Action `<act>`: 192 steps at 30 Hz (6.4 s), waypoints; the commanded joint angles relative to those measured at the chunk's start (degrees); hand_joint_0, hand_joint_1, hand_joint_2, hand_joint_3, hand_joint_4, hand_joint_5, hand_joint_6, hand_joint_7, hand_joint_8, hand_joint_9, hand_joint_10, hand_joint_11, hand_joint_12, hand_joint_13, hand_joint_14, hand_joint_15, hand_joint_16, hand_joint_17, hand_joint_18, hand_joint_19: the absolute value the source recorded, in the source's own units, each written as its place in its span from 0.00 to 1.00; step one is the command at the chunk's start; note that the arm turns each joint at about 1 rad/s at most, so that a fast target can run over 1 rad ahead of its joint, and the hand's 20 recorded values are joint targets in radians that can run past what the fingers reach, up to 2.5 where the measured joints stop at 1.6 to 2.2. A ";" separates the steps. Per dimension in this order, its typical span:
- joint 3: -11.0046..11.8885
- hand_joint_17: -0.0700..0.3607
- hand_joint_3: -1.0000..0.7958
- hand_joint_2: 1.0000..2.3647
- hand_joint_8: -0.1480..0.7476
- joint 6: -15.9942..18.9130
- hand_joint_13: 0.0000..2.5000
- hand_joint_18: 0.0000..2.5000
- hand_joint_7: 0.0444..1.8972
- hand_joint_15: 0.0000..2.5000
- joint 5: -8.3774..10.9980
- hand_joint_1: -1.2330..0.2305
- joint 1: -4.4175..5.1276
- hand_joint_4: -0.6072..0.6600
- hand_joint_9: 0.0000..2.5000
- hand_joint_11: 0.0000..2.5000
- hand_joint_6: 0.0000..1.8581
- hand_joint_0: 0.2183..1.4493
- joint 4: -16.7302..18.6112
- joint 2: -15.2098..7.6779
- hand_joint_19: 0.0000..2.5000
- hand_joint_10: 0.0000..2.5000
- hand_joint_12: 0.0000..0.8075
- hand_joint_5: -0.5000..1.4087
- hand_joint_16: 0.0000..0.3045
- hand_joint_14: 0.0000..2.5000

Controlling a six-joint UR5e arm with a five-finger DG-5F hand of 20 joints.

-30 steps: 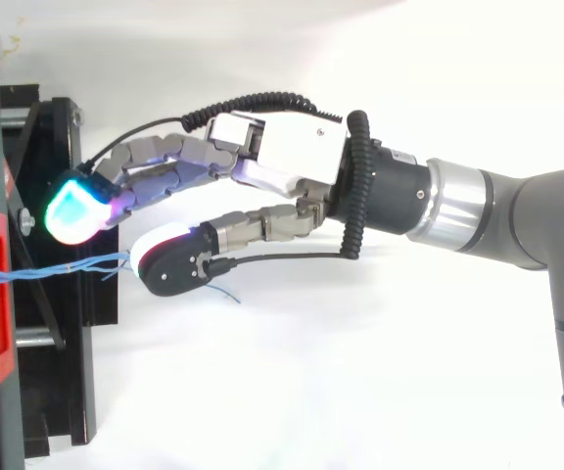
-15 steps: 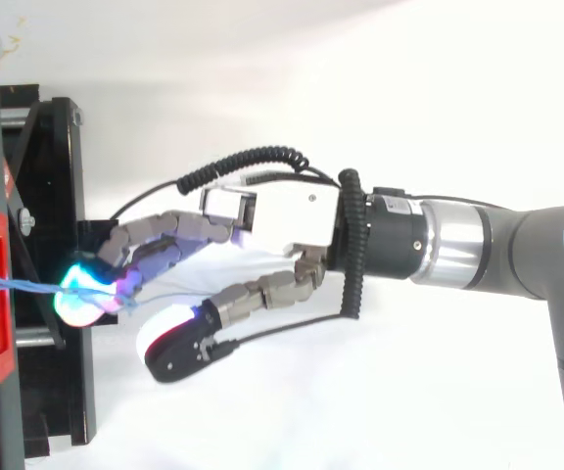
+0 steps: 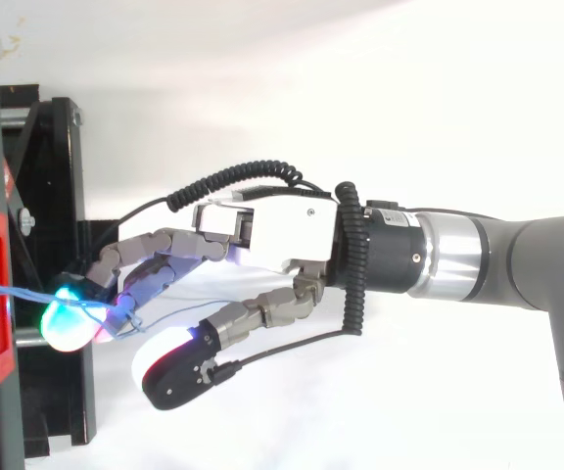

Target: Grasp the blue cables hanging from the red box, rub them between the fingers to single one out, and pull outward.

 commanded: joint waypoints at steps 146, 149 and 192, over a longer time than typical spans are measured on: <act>12.19 0.41 0.46 0.01 0.47 3.29 0.35 0.29 0.47 0.24 -3.38 0.36 -4.63 0.54 0.38 0.25 0.49 0.28 -32.31 6.25 0.23 0.01 0.40 0.18 0.15 0.01; 12.19 0.39 0.41 0.01 0.44 3.20 0.34 0.28 0.48 0.24 -3.29 0.35 -4.63 0.56 0.37 0.26 0.49 0.27 -33.10 6.87 0.24 0.01 0.38 0.18 0.14 0.01; 12.19 0.38 0.28 0.00 0.39 3.20 0.36 0.31 0.48 0.26 -3.46 0.26 -4.90 0.50 0.38 0.26 0.50 0.28 -35.83 8.27 0.25 0.01 0.36 0.18 0.14 0.01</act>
